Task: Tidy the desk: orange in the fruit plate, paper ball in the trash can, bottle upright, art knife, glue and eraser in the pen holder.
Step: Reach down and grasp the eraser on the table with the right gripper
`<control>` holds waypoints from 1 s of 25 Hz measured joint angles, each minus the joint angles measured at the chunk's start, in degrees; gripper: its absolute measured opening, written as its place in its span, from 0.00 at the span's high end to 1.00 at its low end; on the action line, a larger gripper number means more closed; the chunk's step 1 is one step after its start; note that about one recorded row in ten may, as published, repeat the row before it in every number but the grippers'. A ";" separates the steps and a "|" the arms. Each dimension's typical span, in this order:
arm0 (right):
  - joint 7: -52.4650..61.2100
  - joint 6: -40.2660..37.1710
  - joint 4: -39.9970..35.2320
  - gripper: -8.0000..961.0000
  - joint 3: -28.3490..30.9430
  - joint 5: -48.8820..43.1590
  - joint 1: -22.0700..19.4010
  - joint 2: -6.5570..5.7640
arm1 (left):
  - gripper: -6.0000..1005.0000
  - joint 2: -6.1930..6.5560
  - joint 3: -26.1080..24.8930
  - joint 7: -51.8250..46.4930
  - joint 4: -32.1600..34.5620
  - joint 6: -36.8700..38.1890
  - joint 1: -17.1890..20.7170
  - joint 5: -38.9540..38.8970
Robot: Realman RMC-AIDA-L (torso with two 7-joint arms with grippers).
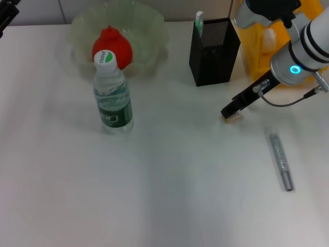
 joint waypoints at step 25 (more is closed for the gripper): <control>-0.45 4.66 6.49 0.35 -0.13 0.58 1.92 0.10 | 0.33 0.00 0.00 0.62 -0.26 -0.10 0.00 -0.40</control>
